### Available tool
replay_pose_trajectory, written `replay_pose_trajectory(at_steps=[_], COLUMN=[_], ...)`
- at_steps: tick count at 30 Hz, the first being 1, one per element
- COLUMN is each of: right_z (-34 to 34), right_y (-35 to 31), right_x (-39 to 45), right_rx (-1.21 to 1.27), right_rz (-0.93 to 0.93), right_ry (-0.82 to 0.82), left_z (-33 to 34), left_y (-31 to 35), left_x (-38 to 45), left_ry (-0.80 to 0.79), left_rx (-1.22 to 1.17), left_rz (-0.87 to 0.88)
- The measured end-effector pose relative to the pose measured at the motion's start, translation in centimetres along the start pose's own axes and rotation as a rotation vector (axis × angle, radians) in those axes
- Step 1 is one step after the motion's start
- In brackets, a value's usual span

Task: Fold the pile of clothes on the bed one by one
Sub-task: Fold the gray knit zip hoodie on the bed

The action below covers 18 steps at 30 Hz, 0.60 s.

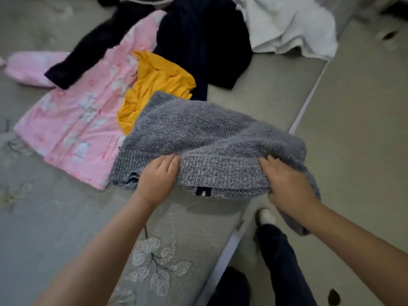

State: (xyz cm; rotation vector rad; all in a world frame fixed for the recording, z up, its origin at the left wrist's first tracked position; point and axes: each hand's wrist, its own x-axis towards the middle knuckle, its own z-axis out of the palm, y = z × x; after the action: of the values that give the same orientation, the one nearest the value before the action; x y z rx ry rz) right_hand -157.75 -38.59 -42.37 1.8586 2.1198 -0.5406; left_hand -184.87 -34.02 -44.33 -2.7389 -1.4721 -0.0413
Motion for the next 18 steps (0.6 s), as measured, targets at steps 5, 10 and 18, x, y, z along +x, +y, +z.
replay_pose_trajectory(at_steps=[5,10,18], right_z=[-7.1,-13.6,-24.1], right_y=[3.6,9.6,25.2], right_x=[0.4,1.3,1.2], right_rx=[0.008,0.05,-0.003], right_rz=[-0.004,-0.025,-0.031], right_ry=[0.166,0.184,0.328], left_z=[-7.9,-13.2,-20.8], left_y=[1.7,5.7,15.0], left_x=[5.4,12.8,28.7], left_ry=[-0.064,-0.086,-0.165], left_rx=[0.141,0.209,0.309], left_rz=[-0.056,-0.165,-0.159])
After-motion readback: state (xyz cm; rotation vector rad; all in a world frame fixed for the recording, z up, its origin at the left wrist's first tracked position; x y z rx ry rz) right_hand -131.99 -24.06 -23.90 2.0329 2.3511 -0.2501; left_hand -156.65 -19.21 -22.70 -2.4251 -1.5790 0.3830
